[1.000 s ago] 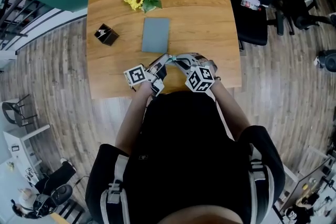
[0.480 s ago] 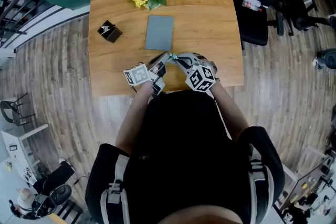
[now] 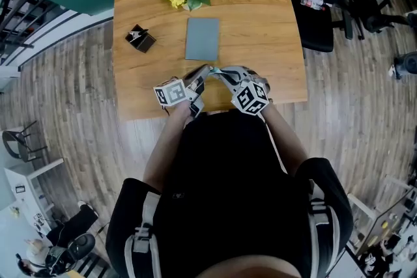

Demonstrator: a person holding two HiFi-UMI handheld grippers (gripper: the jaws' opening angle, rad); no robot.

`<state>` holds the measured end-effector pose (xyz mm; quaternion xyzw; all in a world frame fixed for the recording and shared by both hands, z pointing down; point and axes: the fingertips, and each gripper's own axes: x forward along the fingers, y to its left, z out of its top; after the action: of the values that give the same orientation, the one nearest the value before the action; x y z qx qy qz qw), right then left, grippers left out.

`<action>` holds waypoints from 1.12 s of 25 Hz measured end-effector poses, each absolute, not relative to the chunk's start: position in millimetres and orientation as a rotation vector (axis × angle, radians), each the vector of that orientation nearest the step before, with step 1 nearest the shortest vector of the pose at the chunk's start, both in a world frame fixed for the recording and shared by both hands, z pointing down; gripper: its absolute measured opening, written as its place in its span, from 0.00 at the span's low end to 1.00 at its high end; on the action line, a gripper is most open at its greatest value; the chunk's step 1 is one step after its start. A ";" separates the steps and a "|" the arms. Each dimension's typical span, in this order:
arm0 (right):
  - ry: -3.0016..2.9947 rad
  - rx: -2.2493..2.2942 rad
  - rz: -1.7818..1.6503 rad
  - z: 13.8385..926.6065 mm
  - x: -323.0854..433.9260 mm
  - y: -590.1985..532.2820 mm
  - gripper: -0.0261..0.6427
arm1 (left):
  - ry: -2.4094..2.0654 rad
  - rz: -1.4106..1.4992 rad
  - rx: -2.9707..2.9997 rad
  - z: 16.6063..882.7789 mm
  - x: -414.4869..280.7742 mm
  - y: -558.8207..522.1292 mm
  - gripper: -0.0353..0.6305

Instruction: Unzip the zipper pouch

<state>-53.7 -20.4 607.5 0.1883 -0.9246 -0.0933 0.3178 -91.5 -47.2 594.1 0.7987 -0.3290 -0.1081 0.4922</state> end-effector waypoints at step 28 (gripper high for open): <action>-2.503 0.537 -0.112 609.1 -67.9 -33.1 0.11 | -0.761 -0.203 1.983 580.7 -103.3 -68.9 0.05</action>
<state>-67.9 -33.1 609.1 0.2007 -0.9362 -0.0418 0.2854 -103.3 -68.9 580.7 0.8139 -0.3125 -0.0834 0.4827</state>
